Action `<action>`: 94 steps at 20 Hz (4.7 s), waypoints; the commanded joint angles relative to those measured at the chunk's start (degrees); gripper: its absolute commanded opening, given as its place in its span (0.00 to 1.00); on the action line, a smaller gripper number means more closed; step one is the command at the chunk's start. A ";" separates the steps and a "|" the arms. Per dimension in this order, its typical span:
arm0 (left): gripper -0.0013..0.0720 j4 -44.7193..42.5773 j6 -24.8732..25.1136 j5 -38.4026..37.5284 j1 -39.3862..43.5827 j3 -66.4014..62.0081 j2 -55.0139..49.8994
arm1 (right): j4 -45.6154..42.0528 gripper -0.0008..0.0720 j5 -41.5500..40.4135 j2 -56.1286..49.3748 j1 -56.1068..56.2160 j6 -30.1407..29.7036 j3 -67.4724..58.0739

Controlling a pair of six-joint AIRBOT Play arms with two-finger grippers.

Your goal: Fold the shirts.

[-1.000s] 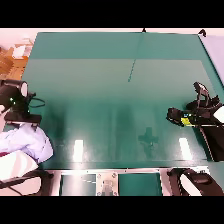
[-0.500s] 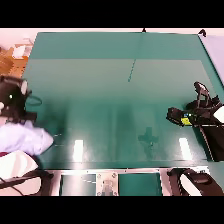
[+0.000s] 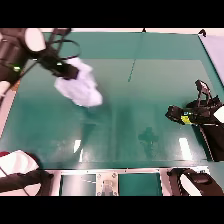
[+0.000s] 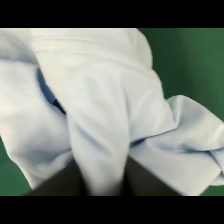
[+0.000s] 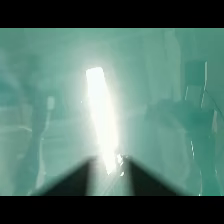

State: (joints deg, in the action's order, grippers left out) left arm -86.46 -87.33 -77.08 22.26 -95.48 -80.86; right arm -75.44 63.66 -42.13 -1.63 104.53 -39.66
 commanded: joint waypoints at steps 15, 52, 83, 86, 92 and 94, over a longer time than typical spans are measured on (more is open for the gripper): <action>0.99 29.16 4.50 14.71 -18.01 18.53 -5.53 | 34.73 0.59 -10.38 -28.48 5.90 -26.40 0.00; 0.05 55.45 19.23 17.42 -36.20 -1.05 26.16 | 43.65 0.03 -1.05 -1.36 -14.99 -41.81 -49.13; 0.92 20.13 5.53 0.00 -37.13 35.50 6.43 | 39.15 0.04 -16.68 -5.38 -4.98 -37.53 18.08; 0.83 28.63 10.73 9.46 -35.82 45.83 5.20 | 39.17 0.04 -16.68 -5.38 -4.96 -37.51 18.08; 0.67 39.08 16.35 18.95 -30.84 48.70 -2.89 | 39.19 0.04 -16.72 -5.38 -4.96 -37.48 18.08; 0.04 39.10 17.90 18.58 -30.12 48.57 -3.82 | 39.21 0.04 -16.72 -5.38 -4.96 -37.48 18.05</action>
State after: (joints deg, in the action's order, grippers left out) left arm -49.98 -72.03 -60.82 -9.28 -47.90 -82.50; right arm -36.29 46.92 -47.48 -6.63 67.00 -21.61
